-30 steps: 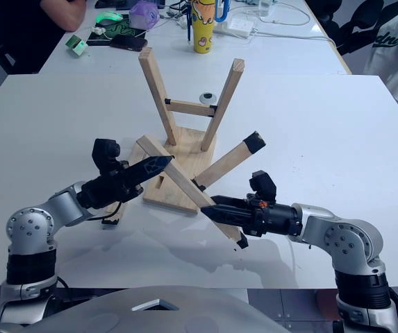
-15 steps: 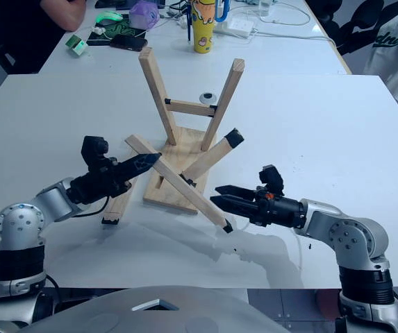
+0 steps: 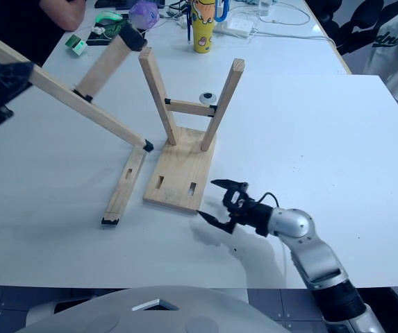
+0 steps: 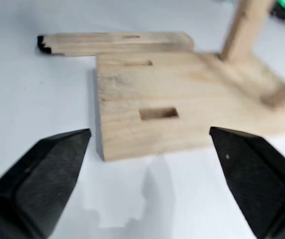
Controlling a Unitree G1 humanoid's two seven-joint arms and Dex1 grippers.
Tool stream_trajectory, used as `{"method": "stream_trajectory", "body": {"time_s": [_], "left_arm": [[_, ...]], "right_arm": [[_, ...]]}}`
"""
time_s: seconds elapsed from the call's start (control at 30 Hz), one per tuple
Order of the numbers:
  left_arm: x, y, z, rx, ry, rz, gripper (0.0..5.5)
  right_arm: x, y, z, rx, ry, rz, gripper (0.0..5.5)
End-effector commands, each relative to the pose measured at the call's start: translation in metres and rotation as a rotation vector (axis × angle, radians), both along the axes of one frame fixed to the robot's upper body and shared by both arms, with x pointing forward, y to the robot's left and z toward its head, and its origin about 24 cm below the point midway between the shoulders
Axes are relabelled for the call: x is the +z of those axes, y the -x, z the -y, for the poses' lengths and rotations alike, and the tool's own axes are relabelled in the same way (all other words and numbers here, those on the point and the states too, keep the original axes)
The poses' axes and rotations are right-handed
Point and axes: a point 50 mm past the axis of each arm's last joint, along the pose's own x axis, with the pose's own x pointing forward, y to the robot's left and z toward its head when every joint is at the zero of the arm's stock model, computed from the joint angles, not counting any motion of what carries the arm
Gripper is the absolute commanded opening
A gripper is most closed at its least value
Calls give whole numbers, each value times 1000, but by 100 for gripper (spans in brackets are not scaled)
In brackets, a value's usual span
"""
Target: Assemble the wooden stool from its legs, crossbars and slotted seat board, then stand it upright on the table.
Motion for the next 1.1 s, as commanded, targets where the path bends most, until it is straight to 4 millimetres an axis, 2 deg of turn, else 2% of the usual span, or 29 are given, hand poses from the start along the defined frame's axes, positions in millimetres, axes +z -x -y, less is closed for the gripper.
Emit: {"method": "stream_trajectory", "body": {"time_s": [0.03, 0.13, 0.2, 0.53, 0.7, 0.83, 1.1], "left_arm": [[-8, -2, 7, -26, -10, -6, 210], [-12, -4, 15, -50, -35, -10, 210], [-15, -7, 22, -51, -74, -2, 210], [-23, -4, 65, -78, -314, 153, 210], [-29, -10, 95, -116, -387, 273, 210], [-39, -13, 112, -188, -480, 334, 210], [-45, -19, 119, -309, -602, 392, 209]], "right_arm": [[-13, 0, -19, 80, 73, 92, 499], [-26, -9, -23, 59, 157, 129, 500], [-32, -16, -16, 29, 215, 146, 500], [-29, -38, 42, 21, 388, 182, 500], [-29, -39, 40, 30, 343, 146, 500], [-32, -39, 34, 3, 297, 110, 500], [-39, -38, 35, -23, 305, 77, 500]]}}
